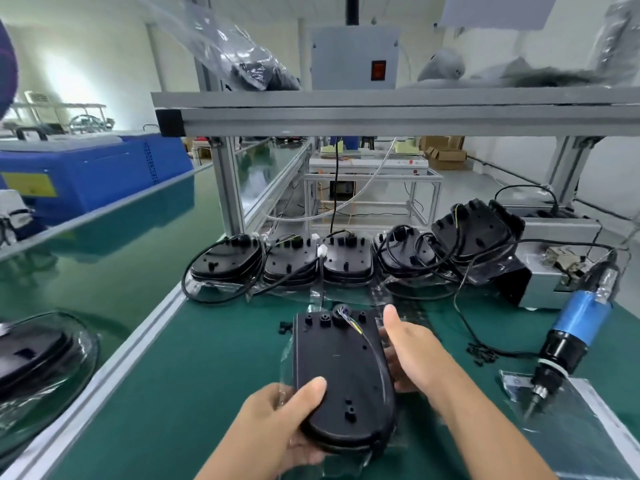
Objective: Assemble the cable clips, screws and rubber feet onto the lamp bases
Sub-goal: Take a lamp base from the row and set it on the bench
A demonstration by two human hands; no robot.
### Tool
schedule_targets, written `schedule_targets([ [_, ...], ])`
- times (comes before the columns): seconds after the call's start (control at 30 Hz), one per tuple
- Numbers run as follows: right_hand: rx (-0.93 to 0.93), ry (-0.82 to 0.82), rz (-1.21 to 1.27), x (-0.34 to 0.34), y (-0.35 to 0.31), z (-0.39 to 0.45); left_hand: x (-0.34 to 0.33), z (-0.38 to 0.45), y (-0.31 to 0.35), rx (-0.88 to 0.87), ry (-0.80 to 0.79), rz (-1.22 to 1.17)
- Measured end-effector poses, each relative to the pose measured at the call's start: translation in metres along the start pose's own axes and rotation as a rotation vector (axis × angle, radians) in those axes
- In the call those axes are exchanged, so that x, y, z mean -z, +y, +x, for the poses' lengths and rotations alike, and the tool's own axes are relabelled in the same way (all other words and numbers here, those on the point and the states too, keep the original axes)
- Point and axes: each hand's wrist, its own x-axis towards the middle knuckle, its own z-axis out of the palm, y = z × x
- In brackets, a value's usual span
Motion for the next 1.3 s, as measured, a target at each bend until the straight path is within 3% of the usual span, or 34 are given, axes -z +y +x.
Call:
schedule_targets([
  [0.2, 0.063, 0.014, 0.065, -0.014, -0.006, -0.005, 0.000, 0.004, 0.001, -0.224, 0.052, 0.118],
  [0.27, 0.081, 0.019, 0.245, -0.013, -0.002, -0.001, 0.003, 0.006, 0.010, -0.238, -0.045, 0.103],
  [0.33, 0.036, -0.068, 0.503, -0.009, 0.003, 0.000, 0.008, 0.014, 0.019, -0.247, -0.016, 0.157],
  [0.4, 0.018, -0.119, 0.675, -0.008, 0.007, 0.001, 0.010, 0.031, 0.025, -0.288, 0.156, 0.357],
  [0.53, 0.028, -0.052, 0.839, -0.005, 0.011, 0.004, -0.006, 0.068, 0.032, -0.243, 0.342, 1.159],
  [0.67, 0.050, -0.019, 0.927, -0.002, 0.011, 0.003, -0.028, 0.083, 0.037, -0.142, 0.419, 1.317],
  [0.77, 0.064, 0.015, 0.914, 0.001, 0.011, 0.002, -0.028, 0.092, 0.039, -0.164, 0.398, 1.227],
  [0.9, 0.058, 0.024, 0.756, 0.013, 0.016, 0.002, -0.009, 0.075, 0.051, -0.321, 0.332, 0.570],
  [0.97, 0.022, 0.029, 0.600, 0.016, 0.015, 0.002, 0.008, 0.059, 0.061, -0.430, 0.331, 0.371],
  [1.13, 0.006, -0.010, 0.197, -0.001, 0.005, -0.007, 0.033, 0.024, 0.090, -0.738, 0.380, 0.333],
  [1.3, 0.038, -0.149, 0.037, -0.015, -0.001, -0.022, 0.024, 0.014, 0.093, -0.795, 0.306, 0.349],
])
